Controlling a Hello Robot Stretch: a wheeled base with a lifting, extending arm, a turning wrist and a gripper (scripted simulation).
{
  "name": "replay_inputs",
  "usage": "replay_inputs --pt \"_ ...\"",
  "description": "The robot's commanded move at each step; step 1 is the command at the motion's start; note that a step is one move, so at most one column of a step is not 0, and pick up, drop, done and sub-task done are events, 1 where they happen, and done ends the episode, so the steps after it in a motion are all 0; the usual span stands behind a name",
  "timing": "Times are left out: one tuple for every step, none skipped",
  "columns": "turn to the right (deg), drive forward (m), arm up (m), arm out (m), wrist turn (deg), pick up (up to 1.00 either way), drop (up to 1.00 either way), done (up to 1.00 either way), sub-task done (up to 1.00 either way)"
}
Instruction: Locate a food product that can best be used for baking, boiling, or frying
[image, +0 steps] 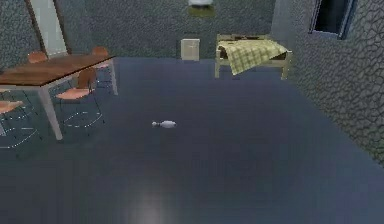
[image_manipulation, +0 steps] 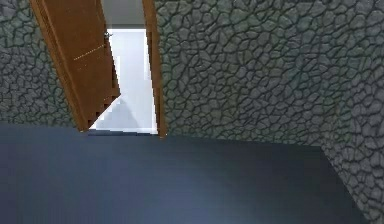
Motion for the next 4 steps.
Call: replay_inputs --pt "3.0 0.00 0.00 0.00 0.0 0.00 0.00 0.00 0.00" --pt "0.0 1.00 0.00 0.00 0.0 0.00 0.00 0.00 0.00" --pt "0.0 1.00 0.00 0.00 0.0 0.00 0.00 0.00 0.00" --pt "3.0 0.00 0.00 0.00 0.0 0.00 0.00 0.00 0.00"
